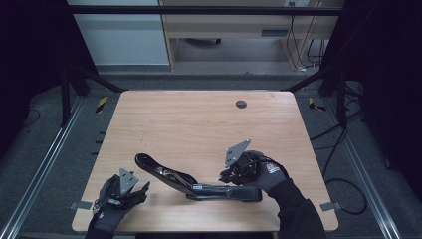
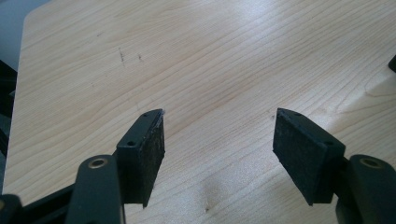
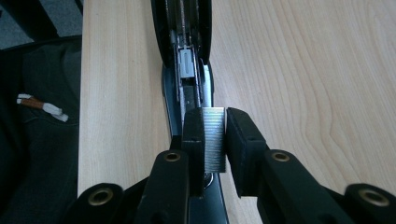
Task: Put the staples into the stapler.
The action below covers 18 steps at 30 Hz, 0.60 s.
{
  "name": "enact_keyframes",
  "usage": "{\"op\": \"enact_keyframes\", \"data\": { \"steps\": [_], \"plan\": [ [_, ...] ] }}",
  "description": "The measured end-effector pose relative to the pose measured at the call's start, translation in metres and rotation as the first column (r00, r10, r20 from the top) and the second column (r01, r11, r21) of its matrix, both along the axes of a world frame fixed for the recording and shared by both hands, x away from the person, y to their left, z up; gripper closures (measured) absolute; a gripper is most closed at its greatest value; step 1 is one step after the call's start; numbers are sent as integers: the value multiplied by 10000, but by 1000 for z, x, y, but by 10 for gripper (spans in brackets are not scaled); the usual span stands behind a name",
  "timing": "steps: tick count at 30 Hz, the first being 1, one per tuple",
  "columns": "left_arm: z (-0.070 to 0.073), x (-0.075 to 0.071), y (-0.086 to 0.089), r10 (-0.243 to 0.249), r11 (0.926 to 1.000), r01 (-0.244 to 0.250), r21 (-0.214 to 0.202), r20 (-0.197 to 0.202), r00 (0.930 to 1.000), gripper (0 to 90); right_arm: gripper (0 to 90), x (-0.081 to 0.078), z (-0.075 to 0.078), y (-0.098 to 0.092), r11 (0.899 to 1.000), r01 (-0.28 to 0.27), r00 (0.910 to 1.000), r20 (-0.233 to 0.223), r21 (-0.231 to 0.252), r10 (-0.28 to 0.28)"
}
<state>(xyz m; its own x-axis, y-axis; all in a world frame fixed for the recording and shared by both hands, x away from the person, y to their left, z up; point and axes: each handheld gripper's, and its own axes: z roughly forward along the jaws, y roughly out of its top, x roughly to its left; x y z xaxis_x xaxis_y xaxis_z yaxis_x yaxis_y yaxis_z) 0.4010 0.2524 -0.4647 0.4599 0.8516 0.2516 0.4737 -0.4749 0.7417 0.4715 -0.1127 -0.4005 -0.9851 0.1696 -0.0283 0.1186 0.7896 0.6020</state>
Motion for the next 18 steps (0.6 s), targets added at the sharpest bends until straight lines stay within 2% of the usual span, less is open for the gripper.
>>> {"op": "enact_keyframes", "data": {
  "steps": [18],
  "plan": [
    [0, 0, 1, 14, 10000, -14, 54, -5, 10000, 335, 782, -1, -9, 14, 9991, -282, 9994, -228, -305, 275]
  ]
}}
